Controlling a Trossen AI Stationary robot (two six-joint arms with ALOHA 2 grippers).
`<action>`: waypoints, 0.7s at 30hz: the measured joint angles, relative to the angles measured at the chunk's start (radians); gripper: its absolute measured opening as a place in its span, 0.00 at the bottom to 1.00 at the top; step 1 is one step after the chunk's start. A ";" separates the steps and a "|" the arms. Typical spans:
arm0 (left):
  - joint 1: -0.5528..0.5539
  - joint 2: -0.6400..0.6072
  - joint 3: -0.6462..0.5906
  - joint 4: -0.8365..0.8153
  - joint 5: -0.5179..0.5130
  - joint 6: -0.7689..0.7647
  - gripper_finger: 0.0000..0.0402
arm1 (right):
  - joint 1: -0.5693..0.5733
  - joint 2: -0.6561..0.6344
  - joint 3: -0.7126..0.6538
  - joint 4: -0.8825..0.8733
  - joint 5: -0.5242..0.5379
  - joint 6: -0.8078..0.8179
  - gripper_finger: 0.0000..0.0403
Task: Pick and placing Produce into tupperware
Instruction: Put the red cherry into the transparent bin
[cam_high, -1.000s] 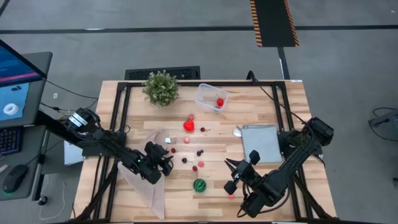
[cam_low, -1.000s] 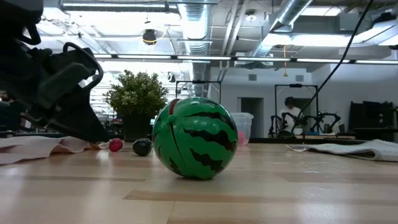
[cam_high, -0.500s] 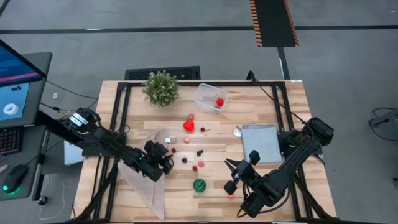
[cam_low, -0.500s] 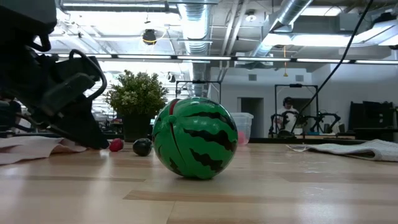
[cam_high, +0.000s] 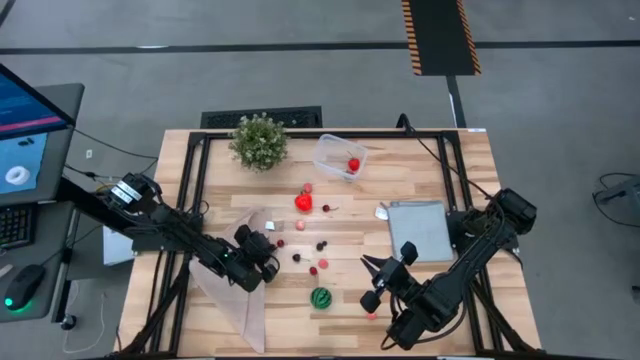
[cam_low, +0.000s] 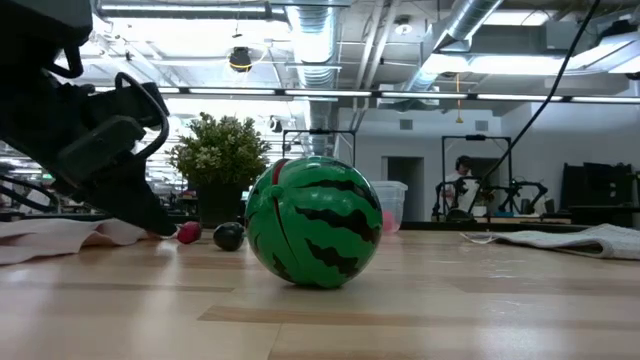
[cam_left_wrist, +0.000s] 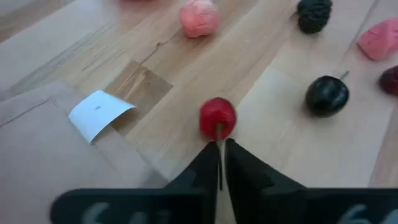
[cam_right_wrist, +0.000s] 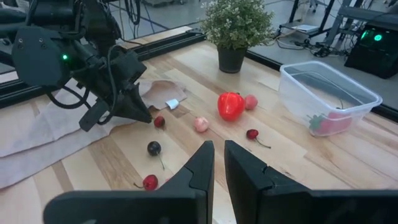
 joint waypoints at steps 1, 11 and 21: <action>0.000 0.000 0.000 0.012 0.000 0.011 0.02 | 0.000 0.000 0.000 0.001 0.000 0.000 0.15; 0.019 0.000 0.000 0.130 -0.004 0.141 0.00 | 0.000 0.000 0.000 0.006 0.000 0.000 0.15; 0.145 0.000 0.000 0.334 0.055 0.374 0.00 | -0.001 0.000 0.000 0.006 0.000 0.000 0.15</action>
